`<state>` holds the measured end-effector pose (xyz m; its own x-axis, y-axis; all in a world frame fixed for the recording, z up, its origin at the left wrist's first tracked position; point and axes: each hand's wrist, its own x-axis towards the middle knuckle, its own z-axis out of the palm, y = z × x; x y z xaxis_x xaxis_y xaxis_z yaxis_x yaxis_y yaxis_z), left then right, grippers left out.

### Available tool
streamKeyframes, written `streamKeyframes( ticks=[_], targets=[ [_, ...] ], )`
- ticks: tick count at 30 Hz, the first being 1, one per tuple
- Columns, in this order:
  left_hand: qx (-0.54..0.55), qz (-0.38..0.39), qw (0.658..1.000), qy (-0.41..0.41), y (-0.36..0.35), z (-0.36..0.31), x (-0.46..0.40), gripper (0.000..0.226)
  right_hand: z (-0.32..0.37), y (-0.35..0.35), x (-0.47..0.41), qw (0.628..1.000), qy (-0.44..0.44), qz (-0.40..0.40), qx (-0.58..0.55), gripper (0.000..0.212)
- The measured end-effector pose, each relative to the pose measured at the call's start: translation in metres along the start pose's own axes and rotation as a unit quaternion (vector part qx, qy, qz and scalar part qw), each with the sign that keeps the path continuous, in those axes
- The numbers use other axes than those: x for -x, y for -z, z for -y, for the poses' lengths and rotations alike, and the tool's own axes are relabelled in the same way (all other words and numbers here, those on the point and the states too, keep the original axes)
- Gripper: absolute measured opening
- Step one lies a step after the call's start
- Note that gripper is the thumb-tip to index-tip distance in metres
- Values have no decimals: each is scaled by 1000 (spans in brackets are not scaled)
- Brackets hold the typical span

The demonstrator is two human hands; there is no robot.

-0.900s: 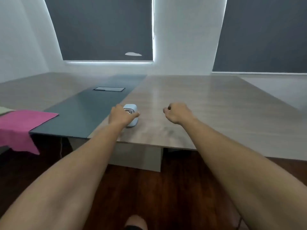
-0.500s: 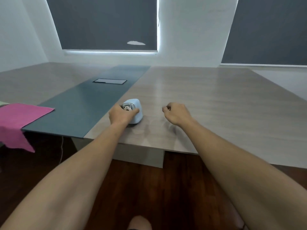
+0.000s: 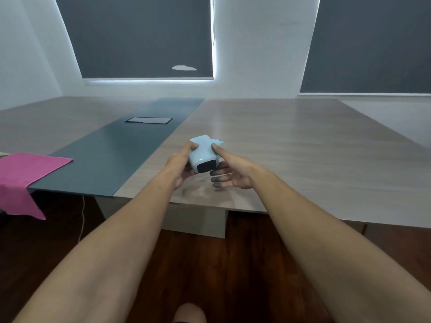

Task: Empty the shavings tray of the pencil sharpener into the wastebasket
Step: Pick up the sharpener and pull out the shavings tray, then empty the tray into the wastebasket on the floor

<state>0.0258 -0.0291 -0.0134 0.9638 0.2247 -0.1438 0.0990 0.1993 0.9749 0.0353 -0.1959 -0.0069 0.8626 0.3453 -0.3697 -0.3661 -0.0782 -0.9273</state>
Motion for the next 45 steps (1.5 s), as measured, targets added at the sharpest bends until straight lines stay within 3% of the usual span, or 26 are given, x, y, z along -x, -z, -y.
streamKeyframes(
  ticks=[14, 19, 28, 33, 38, 42, 45],
  targets=[
    [-37, 59, 997, -32, -15, -11, 11, 17, 1, 16, 13, 992, 53, -15, -112, 62],
    [-46, 49, 997, -41, -13, -15, 14, 15, 0, 31, 18, 980, 68, -19, -184, 42],
    [-70, 67, 994, -51, -14, -11, 16, 35, -5, 51, 24, 974, 86, -78, -194, 24],
    [-110, 28, 992, -61, -9, -3, 8, 48, -15, 72, 28, 968, 96, -131, -192, 11],
    [-141, -43, 984, -97, -17, 10, 3, 52, -24, 87, 30, 965, 103, -151, -188, 18],
    [-162, -54, 978, -119, -25, 20, 1, 60, -27, 98, 31, 968, 102, -146, -178, 47],
    [-186, -57, 973, -126, -28, 27, 0, 64, -28, 102, 32, 969, 99, -151, -169, 50]
  ],
)
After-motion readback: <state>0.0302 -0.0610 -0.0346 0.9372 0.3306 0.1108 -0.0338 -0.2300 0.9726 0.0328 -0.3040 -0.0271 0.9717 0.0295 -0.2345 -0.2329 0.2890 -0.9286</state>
